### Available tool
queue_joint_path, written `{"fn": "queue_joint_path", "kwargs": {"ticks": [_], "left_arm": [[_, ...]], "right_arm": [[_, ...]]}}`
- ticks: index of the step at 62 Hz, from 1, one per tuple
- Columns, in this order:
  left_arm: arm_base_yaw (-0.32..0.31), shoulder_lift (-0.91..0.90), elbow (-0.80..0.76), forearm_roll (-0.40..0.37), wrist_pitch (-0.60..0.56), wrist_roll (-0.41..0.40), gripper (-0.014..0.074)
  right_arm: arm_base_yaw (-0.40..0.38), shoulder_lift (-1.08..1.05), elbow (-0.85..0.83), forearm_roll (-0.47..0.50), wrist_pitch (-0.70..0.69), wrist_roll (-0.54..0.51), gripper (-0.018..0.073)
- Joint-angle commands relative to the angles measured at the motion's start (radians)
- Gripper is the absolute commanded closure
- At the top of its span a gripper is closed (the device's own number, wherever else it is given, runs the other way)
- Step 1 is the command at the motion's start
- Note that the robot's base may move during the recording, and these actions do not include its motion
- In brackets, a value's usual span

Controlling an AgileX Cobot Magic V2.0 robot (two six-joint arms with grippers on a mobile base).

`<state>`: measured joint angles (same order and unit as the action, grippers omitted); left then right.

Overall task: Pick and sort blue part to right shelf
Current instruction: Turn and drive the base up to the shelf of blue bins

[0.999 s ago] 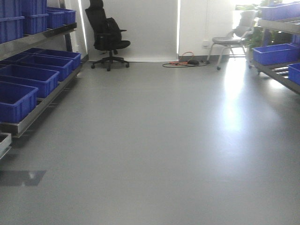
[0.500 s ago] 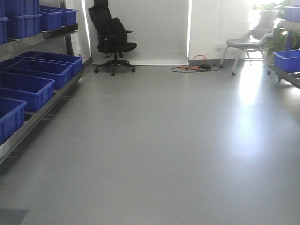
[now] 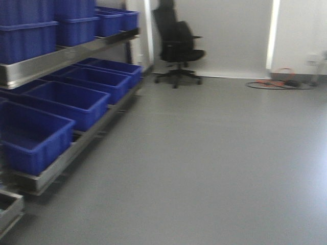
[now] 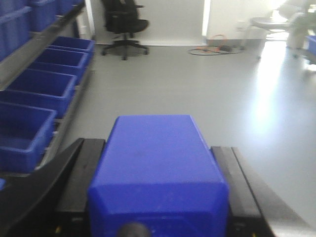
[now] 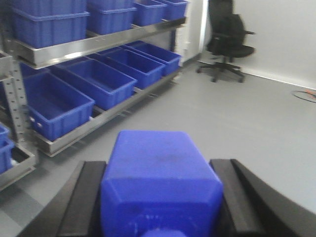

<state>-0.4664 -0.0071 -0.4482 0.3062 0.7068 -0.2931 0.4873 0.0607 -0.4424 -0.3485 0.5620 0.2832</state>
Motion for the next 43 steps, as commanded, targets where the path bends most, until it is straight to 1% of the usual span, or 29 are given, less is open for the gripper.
{"fn": "queue_joint_path", "kwargs": {"ticks": [1,43], "left_arm": [[0.004,-0.011,-0.028,0.011,-0.093,-0.001,0.0265],[0.004,-0.011,-0.028,0.011,-0.093,-0.001,0.0265]], "right_arm": [[0.000,0.016,-0.029,-0.024,-0.097,-0.009,0.0306],[0.000,0.016,-0.029,-0.024,-0.097,-0.009,0.0306]]}}
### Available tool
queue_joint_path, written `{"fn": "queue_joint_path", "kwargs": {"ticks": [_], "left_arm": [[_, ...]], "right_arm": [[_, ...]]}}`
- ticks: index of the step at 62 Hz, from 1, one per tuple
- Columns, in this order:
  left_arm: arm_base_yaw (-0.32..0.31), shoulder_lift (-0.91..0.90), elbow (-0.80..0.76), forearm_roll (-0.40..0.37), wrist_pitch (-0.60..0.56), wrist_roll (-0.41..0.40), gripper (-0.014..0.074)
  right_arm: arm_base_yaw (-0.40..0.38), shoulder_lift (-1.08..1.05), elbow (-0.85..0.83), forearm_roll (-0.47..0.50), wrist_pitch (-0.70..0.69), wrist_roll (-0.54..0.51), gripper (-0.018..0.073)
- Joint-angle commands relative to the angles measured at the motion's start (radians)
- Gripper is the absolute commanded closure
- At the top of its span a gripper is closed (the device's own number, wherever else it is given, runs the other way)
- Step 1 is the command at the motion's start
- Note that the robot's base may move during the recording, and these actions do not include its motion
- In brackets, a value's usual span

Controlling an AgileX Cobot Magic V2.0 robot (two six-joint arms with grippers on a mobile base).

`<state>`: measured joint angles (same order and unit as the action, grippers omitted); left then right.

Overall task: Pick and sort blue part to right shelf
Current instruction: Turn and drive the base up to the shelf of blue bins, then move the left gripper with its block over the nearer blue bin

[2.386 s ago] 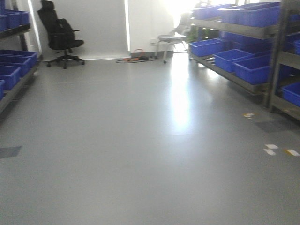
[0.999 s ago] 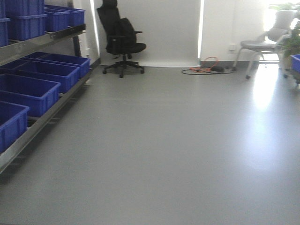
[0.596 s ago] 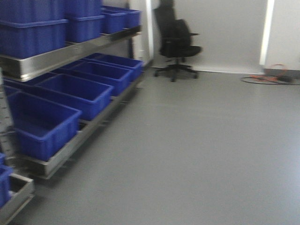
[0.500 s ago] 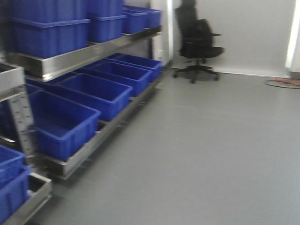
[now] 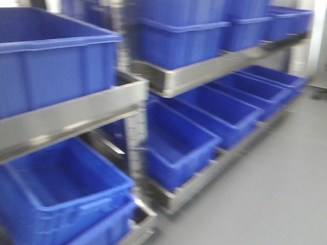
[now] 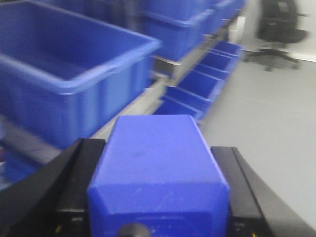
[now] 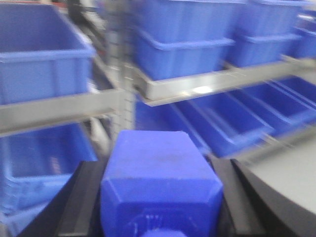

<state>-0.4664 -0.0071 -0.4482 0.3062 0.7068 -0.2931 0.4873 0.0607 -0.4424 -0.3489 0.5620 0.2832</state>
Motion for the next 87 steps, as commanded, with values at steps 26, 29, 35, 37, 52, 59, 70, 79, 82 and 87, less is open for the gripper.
{"fn": "queue_joint_path", "kwargs": {"ticks": [26,29,35,37,52,59,70,79,82,87], "left_arm": [[0.004,-0.011,-0.028,0.011,-0.093,-0.001,0.0265],[0.006,-0.011,-0.028,0.011,-0.093,-0.001,0.0265],[0.006,-0.011,-0.028,0.011,-0.093,-0.001,0.0265],[0.006,-0.011,-0.028,0.011,-0.093,-0.001,0.0265],[0.006,-0.011,-0.028,0.011,-0.093,-0.001,0.0265],[0.006,-0.011,-0.028,0.011,-0.093,-0.001,0.0265],[0.006,-0.011,-0.028,0.011,-0.093,-0.001,0.0265],[0.006,-0.011,-0.028,0.011,-0.093,-0.001,0.0265],[0.006,-0.011,-0.028,0.011,-0.093,-0.001,0.0265],[0.006,-0.011,-0.028,0.011,-0.093,-0.001,0.0265]], "right_arm": [[0.000,0.016,-0.029,-0.024,-0.097,-0.009,0.0306],[0.000,0.016,-0.029,-0.024,-0.097,-0.009,0.0306],[0.000,0.016,-0.029,-0.024,-0.097,-0.009,0.0306],[0.000,0.016,-0.029,-0.024,-0.097,-0.009,0.0306],[0.001,0.016,-0.029,-0.024,-0.097,-0.009,0.0306],[0.001,0.016,-0.029,-0.024,-0.097,-0.009,0.0306],[0.001,0.016,-0.029,-0.024,-0.097,-0.009,0.0306],[0.001,0.016,-0.029,-0.024,-0.097,-0.009,0.0306],[0.001,0.016,-0.029,-0.024,-0.097,-0.009,0.0306],[0.001,0.016,-0.029,-0.024,-0.097,-0.009,0.0306]]}}
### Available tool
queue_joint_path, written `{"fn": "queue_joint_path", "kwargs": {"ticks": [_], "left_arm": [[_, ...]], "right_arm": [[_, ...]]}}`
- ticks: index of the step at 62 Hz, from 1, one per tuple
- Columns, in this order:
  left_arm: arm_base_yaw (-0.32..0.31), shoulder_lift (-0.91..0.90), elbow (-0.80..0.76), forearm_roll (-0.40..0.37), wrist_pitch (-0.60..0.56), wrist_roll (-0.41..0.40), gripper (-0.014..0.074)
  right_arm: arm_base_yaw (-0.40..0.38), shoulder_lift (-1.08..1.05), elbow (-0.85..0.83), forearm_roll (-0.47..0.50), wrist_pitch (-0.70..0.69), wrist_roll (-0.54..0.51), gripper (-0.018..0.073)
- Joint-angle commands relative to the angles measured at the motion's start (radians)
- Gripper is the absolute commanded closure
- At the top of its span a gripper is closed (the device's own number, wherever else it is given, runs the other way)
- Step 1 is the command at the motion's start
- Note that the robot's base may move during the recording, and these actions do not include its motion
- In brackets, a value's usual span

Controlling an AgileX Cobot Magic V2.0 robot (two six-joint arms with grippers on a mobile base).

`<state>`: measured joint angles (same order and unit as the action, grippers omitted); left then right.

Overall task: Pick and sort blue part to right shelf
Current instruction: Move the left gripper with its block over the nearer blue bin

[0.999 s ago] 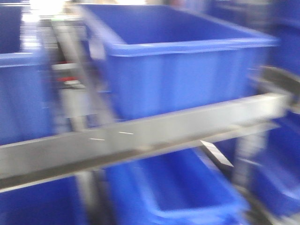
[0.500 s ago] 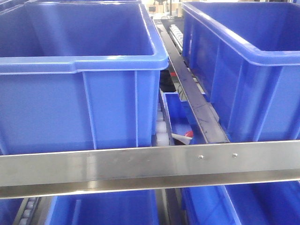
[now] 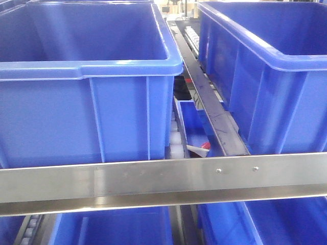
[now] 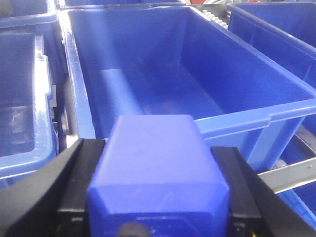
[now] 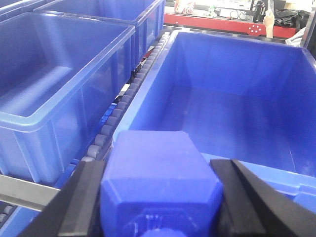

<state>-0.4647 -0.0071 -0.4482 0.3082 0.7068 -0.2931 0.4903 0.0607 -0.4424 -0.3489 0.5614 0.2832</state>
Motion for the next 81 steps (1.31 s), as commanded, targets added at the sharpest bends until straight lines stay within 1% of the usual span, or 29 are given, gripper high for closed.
{"fn": "queue_joint_path", "kwargs": {"ticks": [1,32,45,49,56,72,75,81], "left_arm": [[0.004,-0.011,-0.028,0.008,-0.093,-0.001,0.0265],[0.004,-0.011,-0.028,0.008,-0.095,-0.001,0.0265],[0.004,-0.005,-0.028,0.008,-0.144,-0.001,0.0265],[0.004,0.027,-0.045,0.008,-0.160,-0.001,0.0265],[0.004,0.153,-0.120,0.010,-0.192,-0.001,0.0264],[0.004,0.694,-0.449,0.008,-0.200,-0.001,0.0264],[0.004,0.805,-0.511,-0.005,-0.197,-0.004,0.0264],[0.012,0.993,-0.618,-0.057,-0.195,-0.023,0.0264]], "right_arm": [[-0.002,0.016,-0.029,-0.024,-0.097,-0.009,0.0306],[-0.003,0.016,-0.029,-0.024,-0.097,-0.009,0.0306],[-0.003,0.016,-0.029,-0.024,-0.097,-0.009,0.0306],[-0.003,0.016,-0.029,-0.024,-0.097,-0.009,0.0306],[-0.003,0.016,-0.029,-0.024,-0.097,-0.009,0.0306],[-0.003,0.016,-0.029,-0.025,-0.097,-0.009,0.0306],[-0.003,0.016,-0.029,-0.025,-0.097,-0.009,0.0306],[-0.003,0.016,-0.029,-0.025,-0.097,-0.009,0.0306]]}}
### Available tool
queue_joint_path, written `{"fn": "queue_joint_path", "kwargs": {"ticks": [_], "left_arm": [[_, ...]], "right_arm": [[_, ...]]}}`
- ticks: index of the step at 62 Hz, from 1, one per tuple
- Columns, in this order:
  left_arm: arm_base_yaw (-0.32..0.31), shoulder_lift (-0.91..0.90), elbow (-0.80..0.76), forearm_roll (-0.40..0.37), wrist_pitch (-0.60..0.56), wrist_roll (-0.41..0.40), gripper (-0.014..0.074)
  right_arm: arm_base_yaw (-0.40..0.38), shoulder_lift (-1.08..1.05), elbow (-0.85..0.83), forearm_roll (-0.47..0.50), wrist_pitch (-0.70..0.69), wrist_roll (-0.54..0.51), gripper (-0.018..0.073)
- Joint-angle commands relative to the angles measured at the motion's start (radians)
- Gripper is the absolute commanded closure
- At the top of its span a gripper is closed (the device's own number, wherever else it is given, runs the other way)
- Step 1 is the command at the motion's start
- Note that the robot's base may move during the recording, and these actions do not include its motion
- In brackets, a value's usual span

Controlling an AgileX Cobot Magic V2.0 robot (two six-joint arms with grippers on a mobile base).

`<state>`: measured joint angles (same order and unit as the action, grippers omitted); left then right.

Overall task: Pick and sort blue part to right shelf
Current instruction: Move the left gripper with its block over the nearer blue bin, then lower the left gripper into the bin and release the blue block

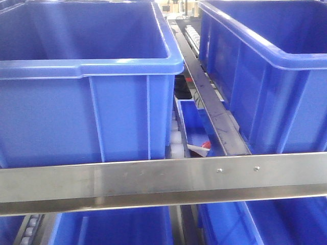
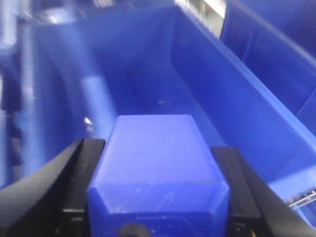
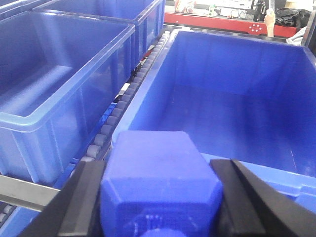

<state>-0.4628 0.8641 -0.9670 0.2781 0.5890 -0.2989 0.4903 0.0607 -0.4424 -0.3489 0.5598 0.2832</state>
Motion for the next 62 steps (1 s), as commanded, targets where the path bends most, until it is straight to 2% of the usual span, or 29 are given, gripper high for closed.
{"fn": "queue_joint_path", "kwargs": {"ticks": [1,12,18,25,34,48,54,62], "left_arm": [[0.016,0.162,-0.120,-0.034,-0.077,-0.017,0.0264],[0.117,0.511,-0.296,-0.113,-0.073,-0.017,0.0260],[0.154,0.677,-0.394,-0.156,-0.019,0.005,0.0260],[0.152,0.868,-0.543,-0.167,0.103,0.058,0.0260],[0.148,1.072,-0.750,-0.172,0.241,0.061,0.0260],[0.150,1.206,-0.948,-0.172,0.368,0.065,0.0253],[0.150,1.209,-0.951,-0.173,0.368,0.082,0.0173],[0.152,1.209,-0.951,-0.184,0.381,0.088,-0.0048]], "right_arm": [[-0.003,0.016,-0.029,-0.025,-0.095,-0.009,0.0306],[-0.003,0.016,-0.029,-0.025,-0.095,-0.009,0.0306],[-0.003,0.016,-0.029,-0.025,-0.095,-0.009,0.0306],[-0.003,0.016,-0.029,-0.025,-0.095,-0.009,0.0306],[-0.003,0.016,-0.029,-0.025,-0.095,-0.009,0.0306],[-0.003,0.016,-0.029,-0.025,-0.095,-0.009,0.0306],[-0.003,0.016,-0.029,-0.025,-0.095,-0.009,0.0306],[-0.003,0.016,-0.029,-0.025,-0.095,-0.009,0.0306]]}}
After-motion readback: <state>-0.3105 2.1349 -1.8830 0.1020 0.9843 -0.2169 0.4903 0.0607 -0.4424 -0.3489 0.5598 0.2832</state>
